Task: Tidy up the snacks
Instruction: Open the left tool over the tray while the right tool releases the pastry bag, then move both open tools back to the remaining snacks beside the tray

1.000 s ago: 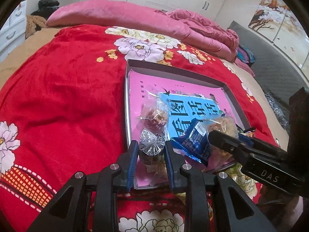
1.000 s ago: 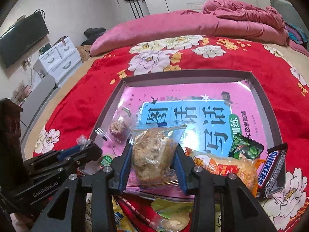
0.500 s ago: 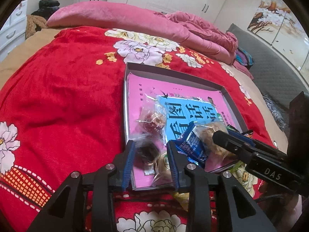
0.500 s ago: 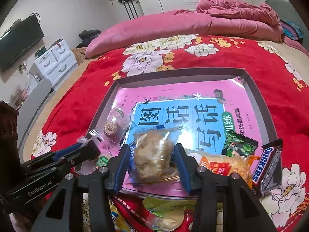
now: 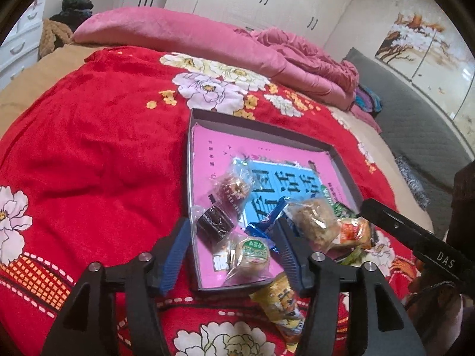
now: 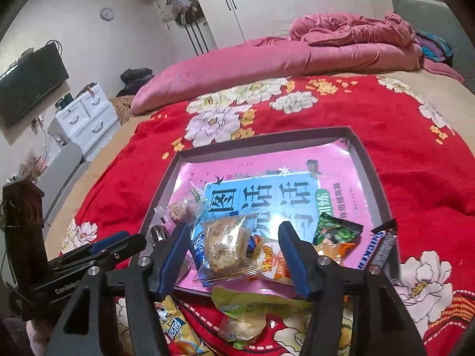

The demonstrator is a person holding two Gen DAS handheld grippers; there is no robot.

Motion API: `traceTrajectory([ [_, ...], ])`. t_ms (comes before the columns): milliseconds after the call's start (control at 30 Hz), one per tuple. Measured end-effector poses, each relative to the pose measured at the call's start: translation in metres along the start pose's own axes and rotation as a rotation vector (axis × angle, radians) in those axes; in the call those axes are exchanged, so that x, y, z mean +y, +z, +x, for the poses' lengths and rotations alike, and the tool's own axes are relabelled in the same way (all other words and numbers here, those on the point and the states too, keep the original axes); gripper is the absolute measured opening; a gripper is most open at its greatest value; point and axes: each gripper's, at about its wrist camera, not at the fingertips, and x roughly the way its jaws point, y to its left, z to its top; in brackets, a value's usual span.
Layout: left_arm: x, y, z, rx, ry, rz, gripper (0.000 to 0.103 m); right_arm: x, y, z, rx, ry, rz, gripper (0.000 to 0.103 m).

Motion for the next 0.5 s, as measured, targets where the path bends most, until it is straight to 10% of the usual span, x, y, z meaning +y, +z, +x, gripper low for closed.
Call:
traceTrajectory([
  [500,-0.002,-0.013,-0.028,-0.021,-0.059,-0.038,0.074,-0.018,-0.014,-0.043,-0.048,-0.012,0.047,0.075],
])
